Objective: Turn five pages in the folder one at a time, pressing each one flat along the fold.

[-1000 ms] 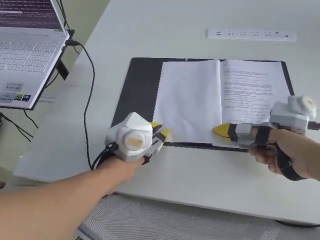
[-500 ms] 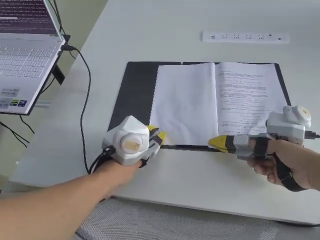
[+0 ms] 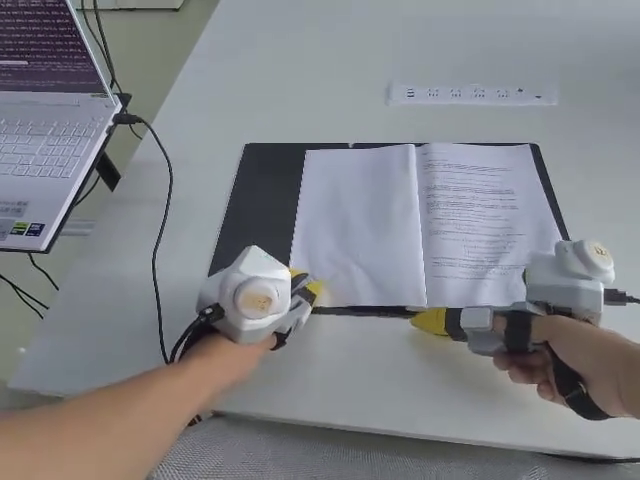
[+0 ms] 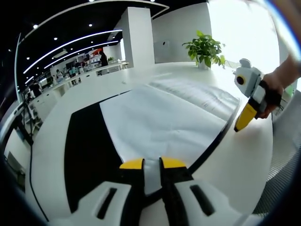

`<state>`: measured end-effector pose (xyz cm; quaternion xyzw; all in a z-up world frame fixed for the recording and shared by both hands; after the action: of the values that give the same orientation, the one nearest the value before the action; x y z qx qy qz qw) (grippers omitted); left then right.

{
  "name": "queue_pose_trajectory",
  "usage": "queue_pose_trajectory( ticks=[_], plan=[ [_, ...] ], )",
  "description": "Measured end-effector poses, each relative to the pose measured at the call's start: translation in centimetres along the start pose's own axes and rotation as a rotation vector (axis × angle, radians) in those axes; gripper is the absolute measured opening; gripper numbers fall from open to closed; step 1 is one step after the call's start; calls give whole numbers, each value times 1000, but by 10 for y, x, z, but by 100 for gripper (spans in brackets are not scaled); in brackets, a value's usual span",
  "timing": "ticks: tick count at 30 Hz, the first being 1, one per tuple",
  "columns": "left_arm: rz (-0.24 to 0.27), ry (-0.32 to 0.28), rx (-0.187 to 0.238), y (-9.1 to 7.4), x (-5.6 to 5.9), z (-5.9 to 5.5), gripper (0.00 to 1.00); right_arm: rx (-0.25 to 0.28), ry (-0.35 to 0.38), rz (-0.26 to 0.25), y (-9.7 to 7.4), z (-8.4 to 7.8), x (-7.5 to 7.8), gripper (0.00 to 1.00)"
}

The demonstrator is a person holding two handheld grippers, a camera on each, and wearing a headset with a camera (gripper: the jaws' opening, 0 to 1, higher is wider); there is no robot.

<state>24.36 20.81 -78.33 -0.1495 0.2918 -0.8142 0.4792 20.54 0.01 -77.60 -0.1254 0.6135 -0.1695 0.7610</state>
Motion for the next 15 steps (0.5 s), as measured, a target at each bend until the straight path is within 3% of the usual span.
queue_pose_trajectory(
  ticks=[5,9,15],
  plan=[
    [-20,-11,-59,-4,4,4,12,32,-109,-48,-18,0,-8,1],
    [-35,-30,-43,-13,11,13,13,99,-209,-100,-43,2,-24,4],
    [-53,-67,-11,-32,19,23,17,143,-306,-175,-73,-5,-42,11]
  ],
)
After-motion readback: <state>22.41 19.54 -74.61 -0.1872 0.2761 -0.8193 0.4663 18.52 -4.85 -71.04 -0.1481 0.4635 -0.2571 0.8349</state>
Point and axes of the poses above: the centre of the closed fingertips' face, and the gripper's own axes: y roughly forward along the fingers, x roughly to its right, z roughly out of its top, the point moved 6 cm from there along -y, roughly backward along the fingers, and after that the axes turned 5 degrees about -x, right-handed, at the moved point
